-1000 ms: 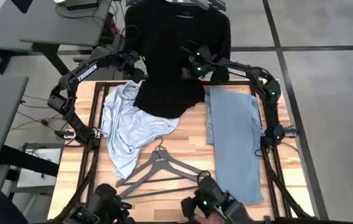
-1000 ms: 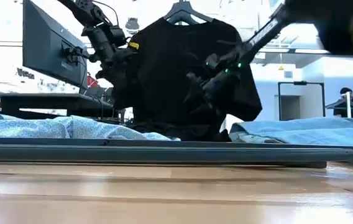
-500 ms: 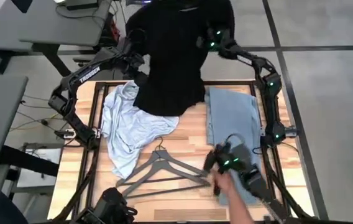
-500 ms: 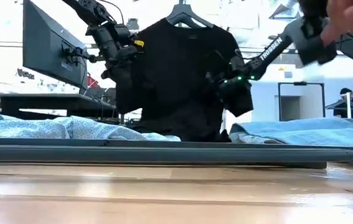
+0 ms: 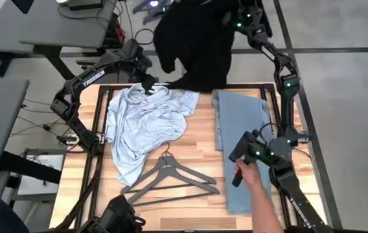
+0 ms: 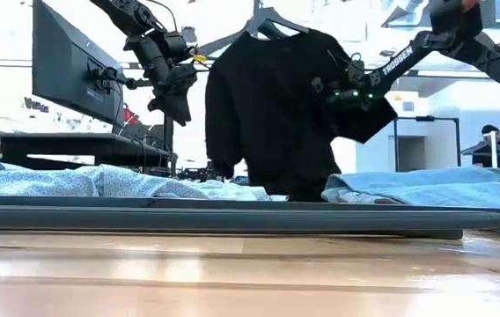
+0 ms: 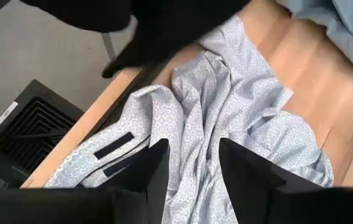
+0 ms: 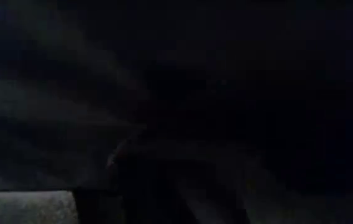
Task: Hang clothes
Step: Adjust black shirt on the rack, then insert the blue shirt on the grey hanger
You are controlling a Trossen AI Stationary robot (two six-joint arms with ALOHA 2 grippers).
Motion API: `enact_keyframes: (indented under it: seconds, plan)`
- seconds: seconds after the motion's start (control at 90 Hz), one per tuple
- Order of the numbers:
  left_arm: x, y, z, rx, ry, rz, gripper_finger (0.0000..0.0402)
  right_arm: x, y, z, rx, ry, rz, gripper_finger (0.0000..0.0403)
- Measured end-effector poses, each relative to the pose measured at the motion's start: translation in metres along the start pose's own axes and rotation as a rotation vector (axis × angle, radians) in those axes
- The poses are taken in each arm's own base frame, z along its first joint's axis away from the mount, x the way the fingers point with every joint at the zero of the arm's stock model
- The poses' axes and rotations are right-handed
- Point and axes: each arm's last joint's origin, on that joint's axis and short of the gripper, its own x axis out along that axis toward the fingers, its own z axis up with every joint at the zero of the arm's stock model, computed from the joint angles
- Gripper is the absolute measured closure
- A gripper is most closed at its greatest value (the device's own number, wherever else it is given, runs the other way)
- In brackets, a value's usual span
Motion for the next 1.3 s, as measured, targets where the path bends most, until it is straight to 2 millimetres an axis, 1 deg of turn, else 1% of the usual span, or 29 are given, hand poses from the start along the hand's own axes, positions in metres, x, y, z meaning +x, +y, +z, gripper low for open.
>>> enact_keyframes:
  seconds: [0.122,0.244,0.344,0.467,0.544,0.622,0.744,0.867,0.956,1.033,1.122,1.222,1.3]
  plan:
    - [0.0,0.0,0.0,-0.002,-0.002,0.001,0.0279,0.005,0.002,-0.014,0.061,0.12,0.012,0.0212]
    - [0.0,0.0,0.0,-0.008,-0.002,0.0,0.0279,0.015,0.012,-0.039,0.051,0.272,0.024,0.0212]
    - [0.0,-0.002,-0.001,-0.03,0.009,-0.007,0.0279,0.024,0.023,-0.066,-0.019,0.401,0.024,0.0212]
    - [-0.002,-0.02,-0.007,0.017,-0.016,-0.038,0.0279,0.028,0.033,-0.102,-0.188,0.588,-0.012,0.0212]
    - [-0.002,-0.027,-0.015,0.043,-0.055,-0.055,0.0279,0.027,0.039,-0.124,-0.277,0.704,-0.082,0.0212]
    - [0.0,-0.028,-0.028,0.018,-0.089,-0.047,0.0279,0.026,0.048,-0.144,-0.345,0.814,-0.132,0.0212]
    - [-0.005,-0.029,-0.047,-0.029,-0.169,-0.031,0.0279,0.024,0.063,-0.168,-0.383,0.944,-0.136,0.0212]
    - [-0.005,-0.037,-0.065,0.0,-0.179,-0.047,0.0279,0.021,0.084,-0.193,-0.447,1.084,-0.085,0.0212]
    - [-0.006,-0.04,-0.075,0.034,-0.172,-0.049,0.0279,0.019,0.103,-0.213,-0.465,1.166,-0.05,0.0212]
    - [-0.001,-0.04,-0.083,0.004,-0.149,-0.053,0.0279,0.02,0.121,-0.231,-0.458,1.207,-0.033,0.0212]
    - [0.009,-0.039,-0.093,-0.035,-0.086,-0.06,0.0279,0.023,0.142,-0.251,-0.474,1.221,0.003,0.0212]
    - [0.012,-0.04,-0.098,-0.032,-0.077,-0.046,0.0279,0.031,0.166,-0.273,-0.506,1.174,0.044,0.0212]
    - [0.017,-0.04,-0.102,-0.041,-0.078,-0.027,0.0279,0.035,0.182,-0.289,-0.498,1.142,0.072,0.0212]
